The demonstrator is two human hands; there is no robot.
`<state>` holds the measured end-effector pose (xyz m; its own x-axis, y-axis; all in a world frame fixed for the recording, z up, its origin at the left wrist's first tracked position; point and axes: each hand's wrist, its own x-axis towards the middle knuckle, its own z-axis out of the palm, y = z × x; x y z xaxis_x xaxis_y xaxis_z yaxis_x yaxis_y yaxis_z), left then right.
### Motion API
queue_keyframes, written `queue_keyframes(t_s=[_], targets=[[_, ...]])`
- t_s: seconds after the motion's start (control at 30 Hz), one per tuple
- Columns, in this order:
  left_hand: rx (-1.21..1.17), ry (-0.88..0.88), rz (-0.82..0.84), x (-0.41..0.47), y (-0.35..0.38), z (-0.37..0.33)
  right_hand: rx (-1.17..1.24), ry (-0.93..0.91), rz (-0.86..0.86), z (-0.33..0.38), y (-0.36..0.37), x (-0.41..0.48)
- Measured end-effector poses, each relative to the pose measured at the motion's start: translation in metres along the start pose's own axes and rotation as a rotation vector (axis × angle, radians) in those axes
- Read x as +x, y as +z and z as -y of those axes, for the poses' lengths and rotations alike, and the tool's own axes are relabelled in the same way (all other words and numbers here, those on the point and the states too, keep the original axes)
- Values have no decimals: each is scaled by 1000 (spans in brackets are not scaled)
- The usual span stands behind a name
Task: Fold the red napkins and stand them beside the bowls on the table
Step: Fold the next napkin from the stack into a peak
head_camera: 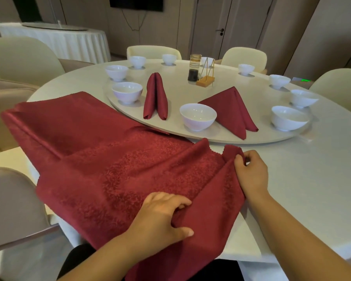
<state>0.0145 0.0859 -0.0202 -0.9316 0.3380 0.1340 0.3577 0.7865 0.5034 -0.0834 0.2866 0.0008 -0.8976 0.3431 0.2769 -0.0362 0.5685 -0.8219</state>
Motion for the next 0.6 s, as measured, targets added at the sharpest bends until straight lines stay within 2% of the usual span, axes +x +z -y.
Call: queue_keyframes(t_s=[0.2,0.23,0.33,0.37,0.47,0.6], targets=[[11,3,-32,4,2,-7,-2,-13,-11,2,-1,0],[-53,29,-51,4,3,-7,-4,-16,-11,3,-1,0],[-233,187,-264,3,8,-3,-11,-23,-24,3,-4,2],[-311,174,-270,0,7,-4,-11,-21,-30,3,-6,3],[-482,84,-177,-9,2,-13,-8,-22,-34,3,-7,3],[-302,18,-100,-9,7,-10,22,-35,-38,8,-1,2]])
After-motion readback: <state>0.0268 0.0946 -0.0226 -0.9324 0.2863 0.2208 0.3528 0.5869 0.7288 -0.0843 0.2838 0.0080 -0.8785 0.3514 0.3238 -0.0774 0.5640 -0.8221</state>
